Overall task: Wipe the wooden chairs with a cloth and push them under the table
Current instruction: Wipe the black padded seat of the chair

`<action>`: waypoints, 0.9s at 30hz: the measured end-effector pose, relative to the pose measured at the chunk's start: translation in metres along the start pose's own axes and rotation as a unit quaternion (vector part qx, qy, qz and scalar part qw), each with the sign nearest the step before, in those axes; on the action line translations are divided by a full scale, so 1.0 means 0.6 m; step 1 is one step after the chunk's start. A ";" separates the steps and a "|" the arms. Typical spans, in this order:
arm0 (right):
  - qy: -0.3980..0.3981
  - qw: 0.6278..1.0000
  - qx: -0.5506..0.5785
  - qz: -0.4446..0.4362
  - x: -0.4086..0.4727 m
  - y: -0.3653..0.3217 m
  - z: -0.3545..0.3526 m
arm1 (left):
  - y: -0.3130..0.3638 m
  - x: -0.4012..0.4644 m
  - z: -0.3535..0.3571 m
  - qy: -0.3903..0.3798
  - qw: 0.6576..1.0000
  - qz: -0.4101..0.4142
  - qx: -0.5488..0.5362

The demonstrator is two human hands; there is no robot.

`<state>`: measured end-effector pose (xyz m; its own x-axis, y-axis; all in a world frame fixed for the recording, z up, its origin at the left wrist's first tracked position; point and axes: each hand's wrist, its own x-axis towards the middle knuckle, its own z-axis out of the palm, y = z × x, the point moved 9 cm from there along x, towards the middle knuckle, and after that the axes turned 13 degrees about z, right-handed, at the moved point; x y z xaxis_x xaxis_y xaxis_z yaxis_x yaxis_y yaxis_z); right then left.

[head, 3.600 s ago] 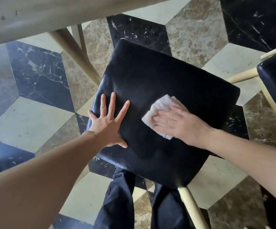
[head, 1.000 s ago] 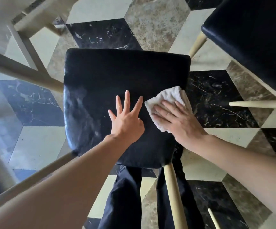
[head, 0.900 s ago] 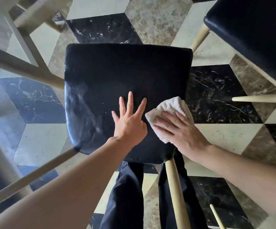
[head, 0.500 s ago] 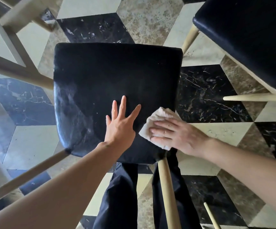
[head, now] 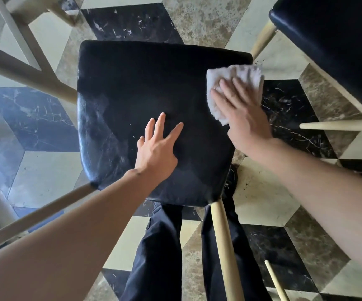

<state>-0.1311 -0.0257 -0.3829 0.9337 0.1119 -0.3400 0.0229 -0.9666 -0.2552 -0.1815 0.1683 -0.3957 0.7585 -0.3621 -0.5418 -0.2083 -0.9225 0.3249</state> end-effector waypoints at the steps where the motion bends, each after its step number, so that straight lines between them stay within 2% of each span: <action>1: 0.000 1.000 0.009 -0.010 -0.022 -0.011 0.012 | -0.001 -0.001 0.001 -0.001 1.000 -0.002 -0.003; 12: -0.031 0.976 -0.018 -0.213 -0.242 -0.034 0.094 | 0.014 -0.026 0.028 -0.037 0.999 0.026 0.014; 16: -0.102 0.955 -0.007 -0.278 -0.264 -0.037 0.097 | -0.007 -0.037 0.021 -0.051 0.993 0.069 0.076; 18: -0.129 0.948 0.001 -0.289 -0.257 -0.041 0.090 | -0.046 -0.043 0.000 -0.038 0.993 0.055 0.094; 21: -0.129 0.961 0.060 -0.238 -0.230 -0.053 0.062 | -0.123 -0.057 -0.041 0.002 0.996 -0.004 0.092; 24: -0.078 0.980 0.140 -0.117 -0.178 -0.082 0.017 | -0.192 -0.076 -0.069 0.015 0.996 -0.050 0.076; 27: -0.057 0.981 0.184 -0.012 -0.093 -0.139 -0.020 | -0.244 -0.092 -0.072 0.003 0.994 -0.097 0.049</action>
<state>-0.1807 0.0458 -0.3316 0.8881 0.1781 -0.4236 -0.1065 -0.8170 -0.5668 -0.1660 0.3294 -0.3798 0.7941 -0.1764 -0.5817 -0.1174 -0.9834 0.1381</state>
